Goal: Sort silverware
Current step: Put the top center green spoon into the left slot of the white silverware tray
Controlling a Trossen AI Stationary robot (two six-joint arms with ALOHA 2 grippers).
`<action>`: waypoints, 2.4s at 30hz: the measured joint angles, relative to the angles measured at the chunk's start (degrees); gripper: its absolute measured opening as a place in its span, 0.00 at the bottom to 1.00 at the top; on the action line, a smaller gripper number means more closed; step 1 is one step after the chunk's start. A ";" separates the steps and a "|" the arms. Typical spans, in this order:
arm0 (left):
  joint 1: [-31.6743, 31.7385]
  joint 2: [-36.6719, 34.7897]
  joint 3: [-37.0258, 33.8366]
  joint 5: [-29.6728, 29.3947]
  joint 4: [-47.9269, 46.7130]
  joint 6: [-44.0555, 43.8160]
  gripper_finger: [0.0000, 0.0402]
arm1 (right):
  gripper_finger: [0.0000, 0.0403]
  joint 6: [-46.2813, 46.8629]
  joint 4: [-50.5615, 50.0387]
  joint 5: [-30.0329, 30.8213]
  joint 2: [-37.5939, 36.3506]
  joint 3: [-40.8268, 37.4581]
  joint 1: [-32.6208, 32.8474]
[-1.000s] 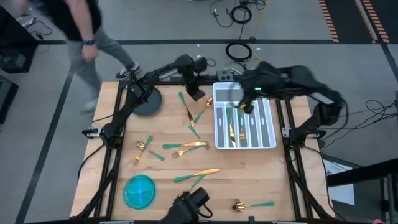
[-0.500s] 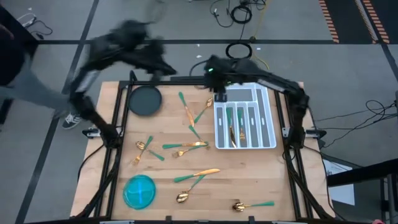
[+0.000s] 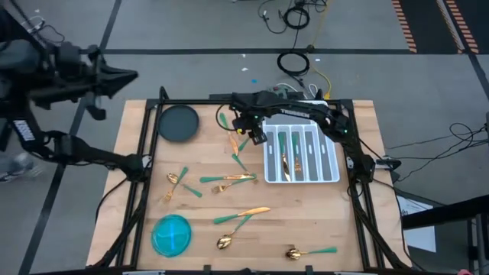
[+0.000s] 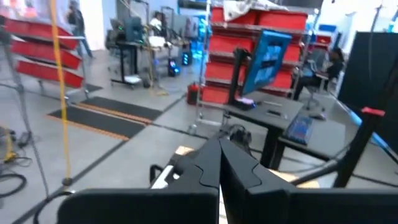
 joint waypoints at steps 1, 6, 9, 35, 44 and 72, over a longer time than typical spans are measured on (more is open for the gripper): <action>0.00 -0.57 -0.03 -0.43 -0.07 -0.01 0.00 | 0.51 -0.30 0.32 0.08 0.86 0.02 0.00; 0.00 -2.42 -0.01 -0.70 -0.27 0.01 0.02 | 0.51 -1.69 1.44 3.13 4.94 0.03 0.33; 0.00 -2.56 -0.01 -0.71 -0.76 0.01 0.02 | 0.51 -2.22 1.48 5.90 7.09 0.03 0.38; 0.00 -2.47 -0.04 0.41 -2.19 0.50 0.03 | 0.10 -4.28 -0.36 12.05 9.14 0.08 1.81; 0.00 -2.56 -0.03 0.44 -2.19 0.52 0.03 | 0.17 -7.32 1.08 10.57 9.14 0.08 1.87; 0.02 -2.55 -0.05 -2.21 -1.95 1.54 0.03 | 0.00 -0.70 -5.30 10.86 7.43 4.53 3.11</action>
